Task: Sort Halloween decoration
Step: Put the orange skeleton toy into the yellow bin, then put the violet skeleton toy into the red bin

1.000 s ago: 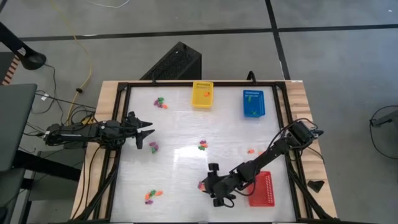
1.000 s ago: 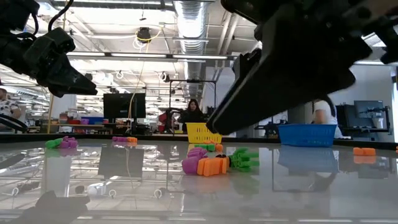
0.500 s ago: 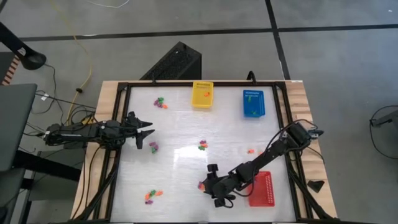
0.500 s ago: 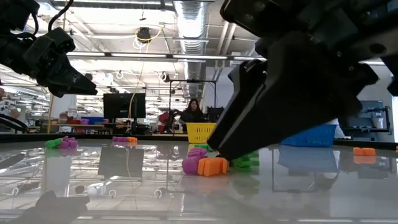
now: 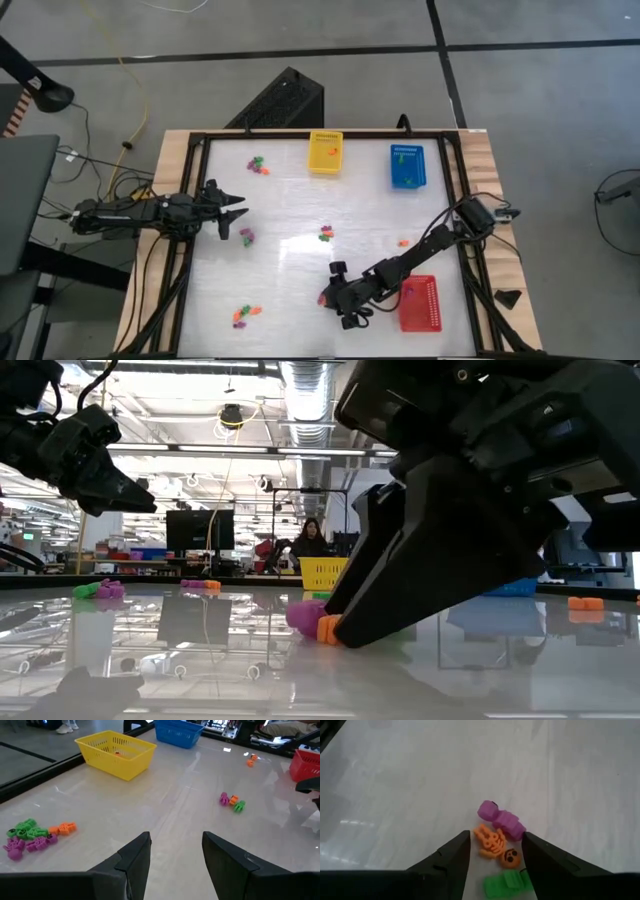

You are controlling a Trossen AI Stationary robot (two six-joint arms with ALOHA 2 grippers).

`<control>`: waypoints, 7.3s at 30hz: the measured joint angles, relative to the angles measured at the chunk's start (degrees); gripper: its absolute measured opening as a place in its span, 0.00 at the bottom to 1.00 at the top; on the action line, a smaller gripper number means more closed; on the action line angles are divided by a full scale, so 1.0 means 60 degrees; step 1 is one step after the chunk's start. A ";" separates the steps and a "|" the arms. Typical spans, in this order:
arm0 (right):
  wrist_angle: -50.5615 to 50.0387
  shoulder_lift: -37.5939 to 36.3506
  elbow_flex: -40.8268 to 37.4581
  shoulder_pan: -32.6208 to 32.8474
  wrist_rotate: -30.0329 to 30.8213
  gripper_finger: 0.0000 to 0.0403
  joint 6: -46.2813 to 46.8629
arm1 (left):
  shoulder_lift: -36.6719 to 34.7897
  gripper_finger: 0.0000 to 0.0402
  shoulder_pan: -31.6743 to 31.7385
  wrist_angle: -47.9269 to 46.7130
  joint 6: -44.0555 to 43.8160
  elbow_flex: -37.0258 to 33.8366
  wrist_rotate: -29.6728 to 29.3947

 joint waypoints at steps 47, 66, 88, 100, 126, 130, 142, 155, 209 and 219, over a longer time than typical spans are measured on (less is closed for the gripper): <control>-0.7017 -0.0043 0.5316 -0.3645 0.0843 0.20 -0.4404 | 0.0000 0.42 0.0000 0.0009 0.0000 -0.0004 -0.0031; -0.7474 0.0008 0.5901 -0.9301 -0.0890 0.23 -0.2196 | -0.0001 0.42 0.0000 0.0008 0.0000 -0.0004 -0.0025; -0.6773 0.0015 0.5839 -0.8997 -0.1005 0.58 -0.1713 | -0.0002 0.42 0.0001 0.0007 0.0000 -0.0004 -0.0027; -0.1823 0.0033 0.4768 -0.6295 -0.1739 0.56 -0.0177 | -0.0004 0.42 0.0000 0.0009 0.0003 -0.0004 -0.0030; 0.4957 0.3562 0.5197 -0.3658 0.0801 0.56 -0.1939 | -0.0015 0.42 0.0004 0.0009 0.0003 -0.0004 -0.0049; 0.3689 0.4318 0.6221 -0.3726 0.0512 0.56 -0.1970 | -0.0011 0.42 0.0004 0.0009 0.0000 -0.0004 -0.0042; 0.2573 0.5393 0.7445 -0.3916 0.0263 0.56 -0.1971 | -0.0009 0.42 0.0001 0.0009 0.0000 -0.0004 -0.0038; 0.1028 0.5334 0.7471 -0.4232 -0.0121 0.56 -0.1928 | -0.0007 0.42 0.0004 0.0006 0.0000 -0.0004 -0.0034; 0.1134 0.4582 0.7450 -0.4290 -0.0498 0.39 -0.0775 | -0.0018 0.42 0.0001 0.0009 0.0000 -0.0004 -0.0024; 0.2932 0.5528 0.7450 -0.4575 -0.1053 0.63 -0.0435 | -0.0018 0.42 0.0002 0.0009 0.0000 -0.0004 -0.0031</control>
